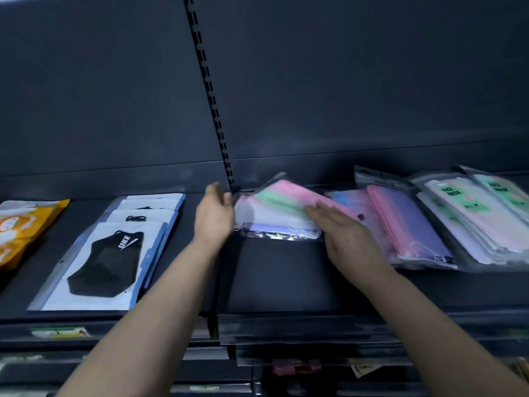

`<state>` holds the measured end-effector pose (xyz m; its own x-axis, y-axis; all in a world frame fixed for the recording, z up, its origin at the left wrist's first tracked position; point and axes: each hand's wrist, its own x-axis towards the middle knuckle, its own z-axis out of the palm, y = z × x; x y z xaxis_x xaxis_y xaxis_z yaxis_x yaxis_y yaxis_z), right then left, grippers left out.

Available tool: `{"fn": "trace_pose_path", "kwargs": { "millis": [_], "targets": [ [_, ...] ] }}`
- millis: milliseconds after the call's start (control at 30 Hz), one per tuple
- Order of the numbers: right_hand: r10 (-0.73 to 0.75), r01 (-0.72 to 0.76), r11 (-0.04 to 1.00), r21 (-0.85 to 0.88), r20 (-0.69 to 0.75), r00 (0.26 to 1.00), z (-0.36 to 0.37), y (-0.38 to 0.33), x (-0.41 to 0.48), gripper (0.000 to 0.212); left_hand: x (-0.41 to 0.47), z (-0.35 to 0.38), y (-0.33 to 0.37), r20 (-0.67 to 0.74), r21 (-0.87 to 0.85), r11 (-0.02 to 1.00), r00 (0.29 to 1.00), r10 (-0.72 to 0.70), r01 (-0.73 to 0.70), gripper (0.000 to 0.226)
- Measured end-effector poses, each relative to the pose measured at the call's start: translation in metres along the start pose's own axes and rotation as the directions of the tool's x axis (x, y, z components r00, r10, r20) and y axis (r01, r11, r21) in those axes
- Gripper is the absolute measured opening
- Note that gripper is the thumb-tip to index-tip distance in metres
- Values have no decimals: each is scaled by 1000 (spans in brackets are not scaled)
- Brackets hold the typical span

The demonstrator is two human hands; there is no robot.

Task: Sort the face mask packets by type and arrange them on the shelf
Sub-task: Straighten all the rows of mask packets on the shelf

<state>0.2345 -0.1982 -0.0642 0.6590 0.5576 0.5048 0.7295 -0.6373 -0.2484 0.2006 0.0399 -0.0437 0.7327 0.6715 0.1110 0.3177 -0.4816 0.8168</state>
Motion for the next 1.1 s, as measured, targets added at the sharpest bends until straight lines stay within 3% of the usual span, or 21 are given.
{"fn": "trace_pose_path", "kwargs": {
  "millis": [100,167,233,300,367,433,533,800,1033,1100],
  "targets": [
    [-194,182,980,77,208,959,15,-19,4,67,1,-24,-16,34,38,996,996,77,-78,39],
    [-188,143,979,144,377,907,19,-27,3,59,0,-33,-28,189,135,978,973,129,-156,39],
    [-142,98,986,134,381,914,19,-33,4,50,-4,-38,-36,416,220,946,900,131,-240,55],
    [-120,118,993,31,408,905,17,-37,7,53,-10,-40,-38,628,266,916,775,71,-300,74],
    [-45,92,993,-71,492,869,13,-42,9,61,-15,-39,-35,725,301,876,687,46,-377,88],
    [20,79,981,-175,504,864,11,-44,8,60,-18,-37,-27,760,347,818,649,43,-460,93],
    [97,17,975,-222,490,866,11,-45,5,55,-15,-30,-22,743,403,781,669,25,-477,90],
    [177,-127,983,-132,509,842,35,-20,33,54,-11,-2,-6,655,518,730,756,-5,-445,81],
    [80,-123,991,46,525,847,27,-17,32,61,-11,-8,-1,628,577,723,773,-94,-380,86],
    [76,-115,991,62,442,894,16,-17,28,61,-16,-5,9,611,589,718,786,-95,-371,92]
  ]
}}
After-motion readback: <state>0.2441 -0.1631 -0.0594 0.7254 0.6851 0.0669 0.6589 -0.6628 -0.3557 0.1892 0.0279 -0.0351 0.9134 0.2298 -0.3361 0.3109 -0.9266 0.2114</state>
